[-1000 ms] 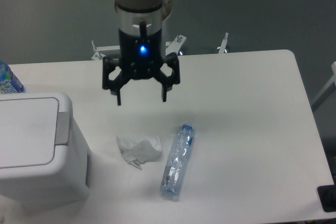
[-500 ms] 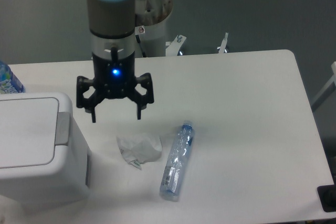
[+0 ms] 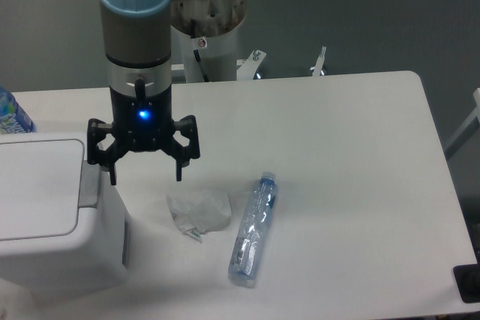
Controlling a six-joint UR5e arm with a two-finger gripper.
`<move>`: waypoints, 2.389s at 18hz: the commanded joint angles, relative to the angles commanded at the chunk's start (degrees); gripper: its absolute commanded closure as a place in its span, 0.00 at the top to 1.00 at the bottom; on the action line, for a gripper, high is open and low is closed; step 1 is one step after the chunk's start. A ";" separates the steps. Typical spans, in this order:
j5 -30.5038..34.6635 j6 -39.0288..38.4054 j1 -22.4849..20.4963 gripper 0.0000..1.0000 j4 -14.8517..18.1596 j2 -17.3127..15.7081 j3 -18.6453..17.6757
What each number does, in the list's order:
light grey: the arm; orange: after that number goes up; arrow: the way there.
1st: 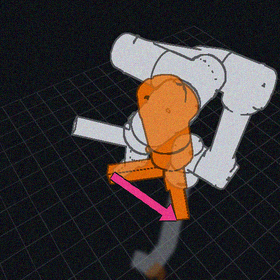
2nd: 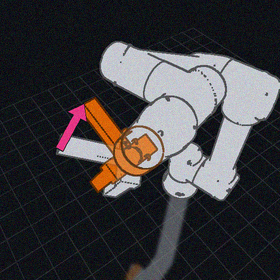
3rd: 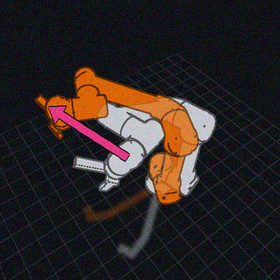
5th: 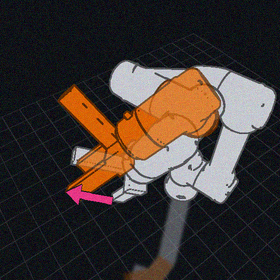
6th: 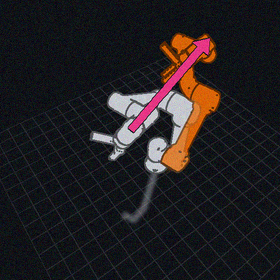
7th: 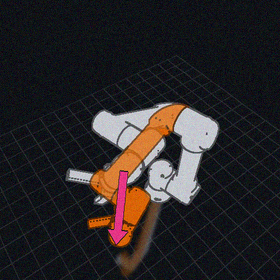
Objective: Open the trash can
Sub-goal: 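Move the open gripper across the table toward the white trash can lid, then lower the gripper onto the trash can lid edge and press it open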
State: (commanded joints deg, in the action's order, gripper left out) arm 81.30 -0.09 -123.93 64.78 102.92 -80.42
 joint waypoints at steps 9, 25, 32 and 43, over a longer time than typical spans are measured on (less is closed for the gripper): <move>0.18 -0.62 0.88 1.00 0.00 0.18 -0.09; 0.26 -0.53 1.50 1.00 -0.09 0.88 0.00; 0.26 -0.53 1.50 1.00 -0.09 1.41 0.00; 2.80 4.89 -3.58 1.00 0.52 -1.48 5.71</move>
State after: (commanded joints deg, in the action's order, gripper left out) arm 84.10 4.81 -127.50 65.30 101.44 -74.71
